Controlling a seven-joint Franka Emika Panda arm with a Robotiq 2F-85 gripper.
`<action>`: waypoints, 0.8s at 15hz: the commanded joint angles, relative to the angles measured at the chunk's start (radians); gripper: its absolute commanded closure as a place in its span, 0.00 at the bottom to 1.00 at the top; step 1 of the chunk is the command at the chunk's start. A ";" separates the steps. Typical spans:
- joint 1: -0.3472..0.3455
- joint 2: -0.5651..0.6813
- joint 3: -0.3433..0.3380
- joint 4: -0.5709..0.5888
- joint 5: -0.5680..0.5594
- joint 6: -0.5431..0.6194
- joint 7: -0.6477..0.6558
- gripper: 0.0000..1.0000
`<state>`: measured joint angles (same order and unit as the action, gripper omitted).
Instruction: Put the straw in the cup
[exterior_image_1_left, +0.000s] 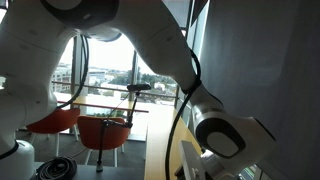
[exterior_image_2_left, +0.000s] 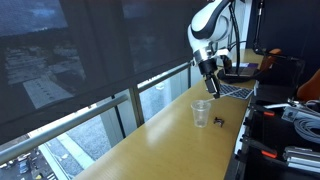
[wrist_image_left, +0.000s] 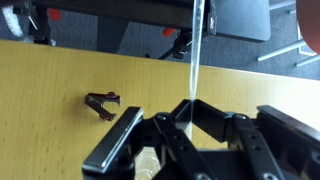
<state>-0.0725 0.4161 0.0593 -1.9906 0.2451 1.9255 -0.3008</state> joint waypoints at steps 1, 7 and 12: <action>-0.003 -0.002 -0.009 -0.002 -0.006 -0.008 0.003 0.97; -0.017 0.049 -0.027 0.043 -0.006 -0.032 0.011 0.97; -0.033 0.103 -0.029 0.105 -0.003 -0.066 0.009 0.97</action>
<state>-0.0946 0.4834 0.0295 -1.9473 0.2450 1.9093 -0.2987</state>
